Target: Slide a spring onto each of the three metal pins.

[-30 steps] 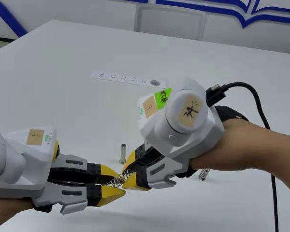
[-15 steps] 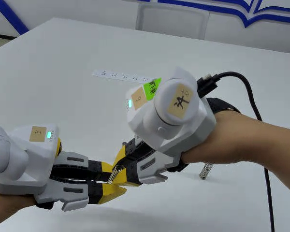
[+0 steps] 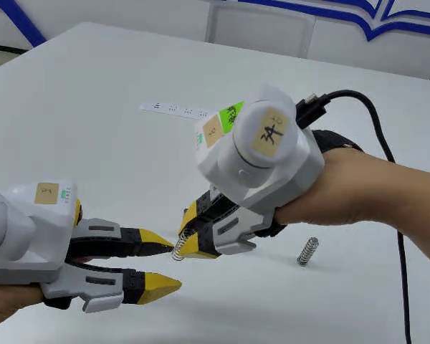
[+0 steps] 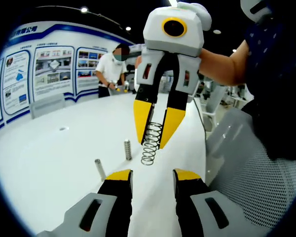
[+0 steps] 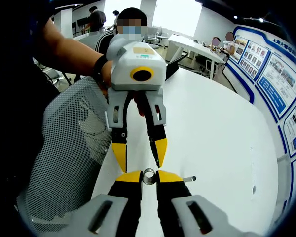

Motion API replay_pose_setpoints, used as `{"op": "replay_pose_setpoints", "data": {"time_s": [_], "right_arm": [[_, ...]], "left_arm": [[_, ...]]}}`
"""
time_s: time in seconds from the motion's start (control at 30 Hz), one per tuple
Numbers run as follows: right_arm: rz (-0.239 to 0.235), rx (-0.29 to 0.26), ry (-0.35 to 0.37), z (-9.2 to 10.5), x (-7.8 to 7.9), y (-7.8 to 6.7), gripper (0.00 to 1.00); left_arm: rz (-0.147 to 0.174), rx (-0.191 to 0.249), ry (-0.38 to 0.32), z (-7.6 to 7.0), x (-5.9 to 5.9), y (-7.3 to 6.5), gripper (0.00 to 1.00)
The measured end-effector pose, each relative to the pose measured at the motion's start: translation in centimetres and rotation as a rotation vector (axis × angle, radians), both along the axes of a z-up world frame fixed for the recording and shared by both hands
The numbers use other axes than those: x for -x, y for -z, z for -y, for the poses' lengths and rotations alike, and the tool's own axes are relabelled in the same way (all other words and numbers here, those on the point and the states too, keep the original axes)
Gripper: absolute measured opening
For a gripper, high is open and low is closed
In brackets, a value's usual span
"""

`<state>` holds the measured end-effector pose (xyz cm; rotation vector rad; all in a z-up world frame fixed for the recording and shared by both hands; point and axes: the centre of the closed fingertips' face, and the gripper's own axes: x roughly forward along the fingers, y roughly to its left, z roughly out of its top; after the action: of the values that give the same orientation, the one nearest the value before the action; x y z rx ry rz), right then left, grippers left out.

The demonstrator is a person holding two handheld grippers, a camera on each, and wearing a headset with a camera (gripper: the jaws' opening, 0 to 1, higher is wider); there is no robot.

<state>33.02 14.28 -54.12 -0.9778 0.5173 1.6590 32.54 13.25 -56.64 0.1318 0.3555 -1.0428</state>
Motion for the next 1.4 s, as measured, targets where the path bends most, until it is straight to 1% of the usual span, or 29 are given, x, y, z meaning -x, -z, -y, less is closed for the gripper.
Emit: {"op": "replay_pose_setpoints", "data": {"time_s": [0.1,0.17,0.33,0.4,0.53,0.63,0.73,0.87,0.93,1.0,1.1,1.3,1.4], "right_arm": [[0.013,0.005,0.018,0.2,-0.9,-0.2,0.12],[0.017,0.007,0.027,0.2,-1.3,-0.4,0.12],[0.043,0.022,0.057,0.3,-3.2,-0.6,0.12],[0.046,0.025,0.065,0.2,-3.8,-0.6,0.12],[0.057,0.038,0.088,-0.1,-5.4,-0.5,0.12],[0.056,0.041,0.105,-0.5,-6.5,-0.3,0.12],[0.056,0.049,0.123,-0.9,-7.6,0.3,0.12],[0.041,0.079,0.145,-1.2,-8.9,1.7,0.12],[0.042,0.091,0.151,-1.4,-9.5,2.3,0.12],[0.035,0.095,0.159,-1.5,-9.8,2.6,0.12],[0.018,0.094,0.162,-1.9,-9.8,2.8,0.12],[0.005,0.115,0.155,-2.4,-9.7,3.7,0.12],[0.007,0.128,0.154,-2.5,-9.8,4.1,0.12]], "left_arm": [[0.000,0.001,-0.035,-0.7,-0.3,0.0,0.40],[0.001,0.004,-0.048,-1.0,-0.4,0.0,0.42],[0.001,0.009,-0.086,-1.7,-0.7,0.1,0.49],[-0.001,0.010,-0.094,-1.9,-0.6,0.2,0.50],[-0.005,0.012,-0.112,-2.2,-0.7,0.3,0.53],[-0.007,0.016,-0.120,-2.4,-0.7,0.3,0.54],[-0.008,0.018,-0.128,-2.5,-0.7,0.3,0.56],[-0.006,0.019,-0.130,-2.4,-0.7,0.2,0.57],[-0.005,0.023,-0.136,-2.5,-0.7,0.1,0.57],[-0.008,0.024,-0.140,-2.6,-0.6,0.2,0.58],[-0.014,0.025,-0.144,-2.7,-0.5,0.5,0.58],[-0.021,0.026,-0.150,-2.8,-0.5,0.8,0.58],[-0.021,0.026,-0.150,-2.8,-0.5,0.8,0.58]]}}
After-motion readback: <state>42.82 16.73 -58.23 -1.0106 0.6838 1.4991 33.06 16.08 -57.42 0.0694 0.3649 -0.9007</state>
